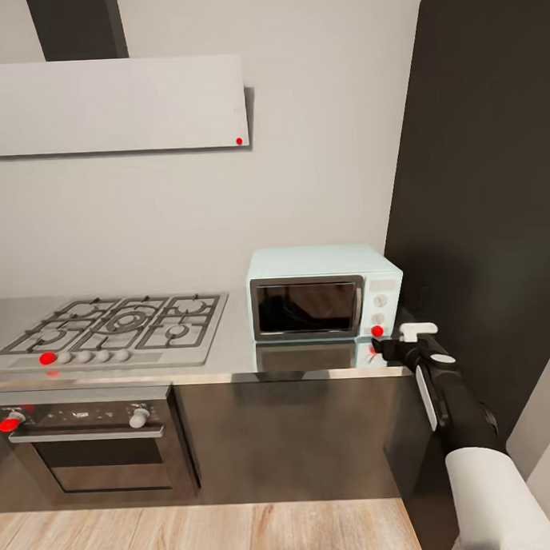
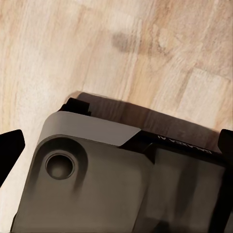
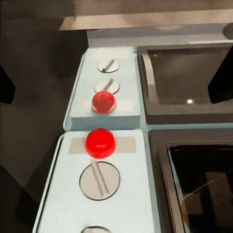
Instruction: In the kitchen, take the popcorn bag from the countertop, put it into the microwave, and heat it until the popcorn is cooked so the cooked popcorn ends up inside the bag.
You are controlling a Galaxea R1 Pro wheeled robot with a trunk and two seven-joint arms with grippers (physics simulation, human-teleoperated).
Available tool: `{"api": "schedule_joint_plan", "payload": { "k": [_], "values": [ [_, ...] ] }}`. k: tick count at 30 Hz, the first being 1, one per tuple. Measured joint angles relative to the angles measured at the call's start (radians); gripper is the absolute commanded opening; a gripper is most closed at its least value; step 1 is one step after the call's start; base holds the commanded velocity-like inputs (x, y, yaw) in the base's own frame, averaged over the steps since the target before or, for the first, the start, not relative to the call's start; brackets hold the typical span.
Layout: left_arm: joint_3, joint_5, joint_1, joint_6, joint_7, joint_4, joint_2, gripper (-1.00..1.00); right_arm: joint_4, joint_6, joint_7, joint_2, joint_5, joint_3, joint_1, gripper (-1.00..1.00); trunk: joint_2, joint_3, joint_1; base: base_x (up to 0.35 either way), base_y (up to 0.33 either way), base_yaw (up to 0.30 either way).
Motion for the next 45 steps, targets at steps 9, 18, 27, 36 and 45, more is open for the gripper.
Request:
{"api": "schedule_joint_plan", "payload": {
  "k": [9, 18, 27, 36, 45],
  "values": [
    [0.003, 0.006, 0.000, 0.001, 0.003, 0.000, -0.001, 1.00, 0.022, -0.002, -0.001, -0.008, 0.000, -0.001, 0.000, 1.00, 0.000, 0.000, 0.000, 0.043, 0.000, 0.000],
    [0.002, 0.007, 0.000, 0.002, 0.003, 0.001, 0.002, 1.00, 0.024, -0.003, -0.004, -0.009, 0.001, -0.001, 0.000, 1.00, 0.000, 0.000, -0.001, 0.292, 0.000, 0.000],
    [0.003, 0.007, 0.000, 0.001, 0.003, 0.001, 0.002, 1.00, 0.024, 0.000, -0.014, -0.010, 0.004, -0.002, 0.000, -1.00, 0.000, 0.000, 0.000, 0.032, 0.000, 0.000],
    [0.002, 0.005, 0.000, 0.001, 0.003, 0.000, 0.002, 1.00, 0.097, -0.048, -0.004, -0.009, 0.000, -0.009, 0.000, -1.00, 0.000, 0.000, 0.000, 0.000, 0.000, 0.000],
    [0.002, 0.005, 0.000, 0.000, 0.003, 0.000, 0.001, 1.00, 0.137, -0.056, -0.001, -0.050, 0.001, -0.030, 0.000, -1.00, 0.000, 0.000, 0.000, 0.000, 0.000, 0.000]
  ]
}}
